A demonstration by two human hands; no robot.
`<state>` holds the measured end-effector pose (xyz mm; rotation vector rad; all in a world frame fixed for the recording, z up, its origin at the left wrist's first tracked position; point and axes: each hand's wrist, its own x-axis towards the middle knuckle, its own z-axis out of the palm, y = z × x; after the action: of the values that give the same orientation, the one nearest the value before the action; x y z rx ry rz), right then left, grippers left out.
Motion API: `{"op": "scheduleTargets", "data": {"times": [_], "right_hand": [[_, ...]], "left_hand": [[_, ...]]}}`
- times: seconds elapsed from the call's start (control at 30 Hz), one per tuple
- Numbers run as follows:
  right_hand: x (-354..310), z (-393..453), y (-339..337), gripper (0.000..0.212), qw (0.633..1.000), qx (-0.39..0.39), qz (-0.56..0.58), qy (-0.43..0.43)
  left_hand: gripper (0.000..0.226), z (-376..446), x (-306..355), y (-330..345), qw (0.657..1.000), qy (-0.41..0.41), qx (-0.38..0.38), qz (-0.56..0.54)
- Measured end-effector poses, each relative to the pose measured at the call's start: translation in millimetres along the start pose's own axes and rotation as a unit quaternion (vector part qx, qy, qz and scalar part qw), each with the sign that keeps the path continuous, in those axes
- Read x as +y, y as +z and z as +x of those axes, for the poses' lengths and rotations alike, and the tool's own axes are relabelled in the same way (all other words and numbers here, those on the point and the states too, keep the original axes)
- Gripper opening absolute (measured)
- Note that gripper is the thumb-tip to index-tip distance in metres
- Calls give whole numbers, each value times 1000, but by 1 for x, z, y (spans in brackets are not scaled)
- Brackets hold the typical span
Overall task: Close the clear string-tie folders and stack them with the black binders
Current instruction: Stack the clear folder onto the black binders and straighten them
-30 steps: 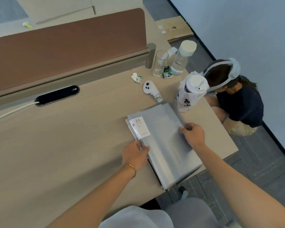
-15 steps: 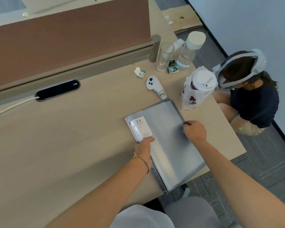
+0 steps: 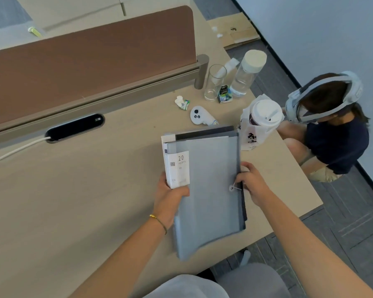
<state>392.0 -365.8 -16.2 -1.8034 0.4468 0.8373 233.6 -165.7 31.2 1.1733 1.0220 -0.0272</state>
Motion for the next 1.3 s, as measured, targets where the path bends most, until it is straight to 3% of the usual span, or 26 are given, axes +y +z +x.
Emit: {"op": "scheduleTargets", "data": {"times": [0.1, 0.2, 0.33, 0.43, 0.57, 0.67, 0.8, 1.0, 1.13, 1.3], "right_hand": [[-25, -28, 12, 40, 994, -38, 74, -74], [-45, -50, 25, 44, 975, -10, 94, -202], [-60, -60, 41, 60, 957, -4, 81, -278], [-58, -61, 44, 52, 960, -8, 78, -268], [-58, -55, 46, 44, 969, -21, 127, -211], [-71, -55, 57, 31, 974, -1, 149, -172], [-84, -63, 91, 50, 979, -40, 120, -158], [-79, -91, 182, 53, 977, -131, 71, -151], [-62, -108, 264, 53, 969, -190, 29, -154], [-47, -125, 371, 54, 961, -257, -58, -88]], "left_hand": [[63, -10, 23, -20, 991, 110, -10, 76], [55, -13, 38, -39, 972, 202, -27, 120], [43, 3, 19, -58, 964, 197, 5, 179], [38, 10, 2, -59, 968, 166, 13, 185], [29, 19, 12, -53, 961, 198, 14, 194], [60, 28, 34, -59, 963, 222, 11, 150], [71, 33, 55, -91, 977, 198, 12, 76], [56, 28, 53, -177, 989, 109, 96, 6], [53, 19, 38, -252, 980, 56, 186, -33], [55, 11, 17, -355, 964, 15, 264, -30]]}}
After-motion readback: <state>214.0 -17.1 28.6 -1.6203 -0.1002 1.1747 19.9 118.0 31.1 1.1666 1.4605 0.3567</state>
